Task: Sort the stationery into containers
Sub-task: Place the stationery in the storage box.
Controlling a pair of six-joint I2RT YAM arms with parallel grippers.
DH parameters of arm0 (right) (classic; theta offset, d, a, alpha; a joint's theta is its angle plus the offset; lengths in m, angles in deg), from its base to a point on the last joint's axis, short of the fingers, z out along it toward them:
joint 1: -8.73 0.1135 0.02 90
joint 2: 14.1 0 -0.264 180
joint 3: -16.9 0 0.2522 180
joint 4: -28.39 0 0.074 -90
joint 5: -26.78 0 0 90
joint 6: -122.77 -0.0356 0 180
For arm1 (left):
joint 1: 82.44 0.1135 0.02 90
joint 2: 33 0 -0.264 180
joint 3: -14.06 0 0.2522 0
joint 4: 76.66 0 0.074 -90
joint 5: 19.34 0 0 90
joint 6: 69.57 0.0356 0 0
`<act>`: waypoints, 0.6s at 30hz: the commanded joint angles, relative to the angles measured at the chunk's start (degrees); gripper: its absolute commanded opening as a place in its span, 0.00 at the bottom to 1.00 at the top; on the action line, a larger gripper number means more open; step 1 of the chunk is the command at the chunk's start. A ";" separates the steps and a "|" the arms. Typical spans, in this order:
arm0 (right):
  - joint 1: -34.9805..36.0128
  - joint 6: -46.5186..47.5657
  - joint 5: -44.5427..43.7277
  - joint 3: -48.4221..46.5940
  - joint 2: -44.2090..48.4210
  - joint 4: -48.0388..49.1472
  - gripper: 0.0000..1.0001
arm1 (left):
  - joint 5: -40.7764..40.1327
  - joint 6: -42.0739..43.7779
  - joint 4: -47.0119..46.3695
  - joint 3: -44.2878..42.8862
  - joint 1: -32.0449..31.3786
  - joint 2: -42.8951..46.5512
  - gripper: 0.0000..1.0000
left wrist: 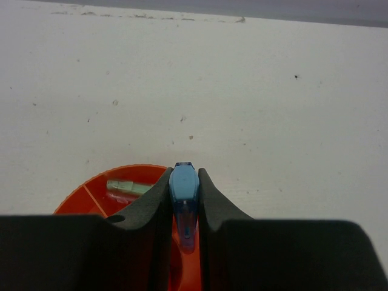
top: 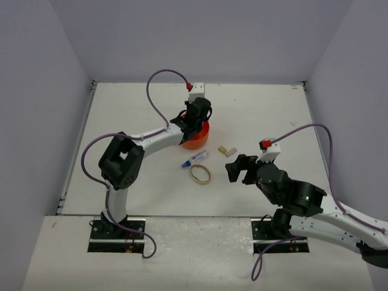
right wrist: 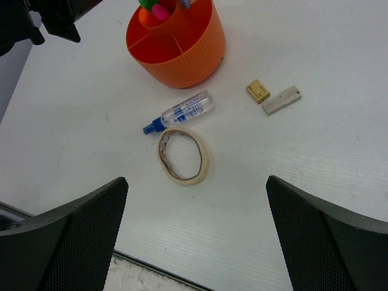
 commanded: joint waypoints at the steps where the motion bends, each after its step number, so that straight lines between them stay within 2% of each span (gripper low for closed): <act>1: 0.08 -0.51 -0.60 0.85 0.43 -0.42 0.99 | -3.95 1.76 -4.98 -2.05 1.00 -0.19 0.00; 12: 0.08 -0.14 -0.03 -0.14 -2.59 -0.42 0.99 | -3.26 2.75 -6.22 -2.24 2.34 -1.96 0.00; 15: 0.08 0.13 -0.03 -0.59 -3.12 -0.42 0.99 | -2.83 2.47 -6.21 -1.91 2.77 -2.26 0.08; 18: 0.08 0.31 -0.03 -0.86 -3.42 -0.42 0.99 | -2.47 2.38 -6.46 -1.46 2.79 -2.18 0.29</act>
